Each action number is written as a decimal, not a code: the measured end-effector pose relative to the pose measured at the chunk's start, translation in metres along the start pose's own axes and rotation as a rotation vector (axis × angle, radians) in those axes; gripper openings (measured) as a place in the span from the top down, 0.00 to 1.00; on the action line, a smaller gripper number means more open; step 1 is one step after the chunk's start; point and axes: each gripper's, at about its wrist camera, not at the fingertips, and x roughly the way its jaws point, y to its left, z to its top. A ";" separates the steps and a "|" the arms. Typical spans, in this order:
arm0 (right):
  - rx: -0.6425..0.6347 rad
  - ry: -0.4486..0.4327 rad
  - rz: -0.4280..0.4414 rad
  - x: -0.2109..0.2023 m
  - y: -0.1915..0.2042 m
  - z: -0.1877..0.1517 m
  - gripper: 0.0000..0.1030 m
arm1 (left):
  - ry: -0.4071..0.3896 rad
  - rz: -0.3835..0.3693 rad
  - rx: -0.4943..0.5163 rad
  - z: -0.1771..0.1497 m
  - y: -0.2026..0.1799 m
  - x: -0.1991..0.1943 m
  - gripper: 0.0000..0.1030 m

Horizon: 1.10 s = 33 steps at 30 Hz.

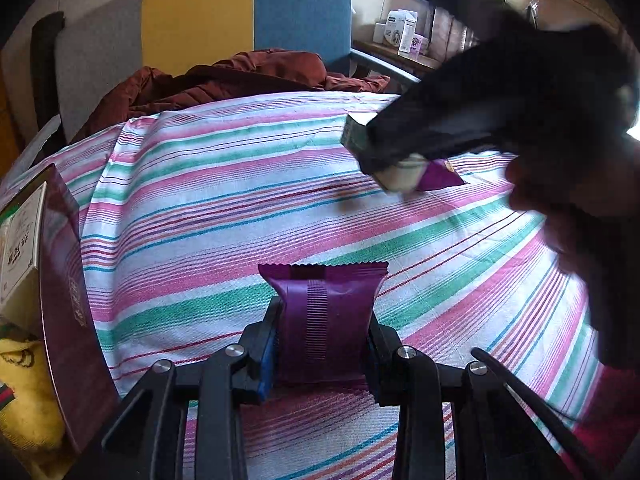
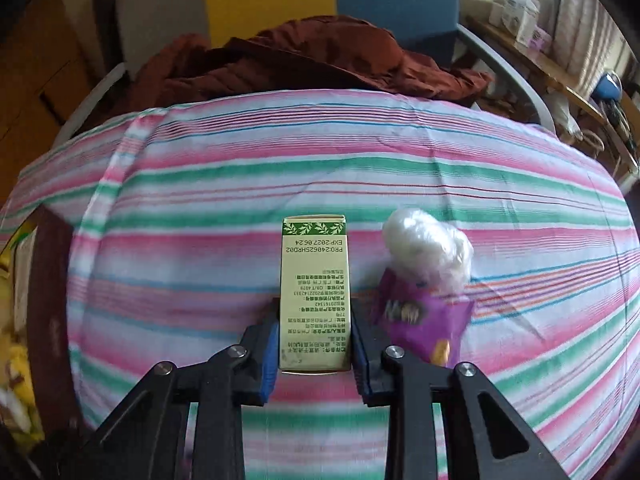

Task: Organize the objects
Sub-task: 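Carry the purple packet and green box over the gold tray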

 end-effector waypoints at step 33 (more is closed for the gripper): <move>-0.094 -0.038 0.024 -0.010 0.021 -0.041 0.72 | -0.142 0.076 -0.026 -0.022 0.014 -0.121 0.66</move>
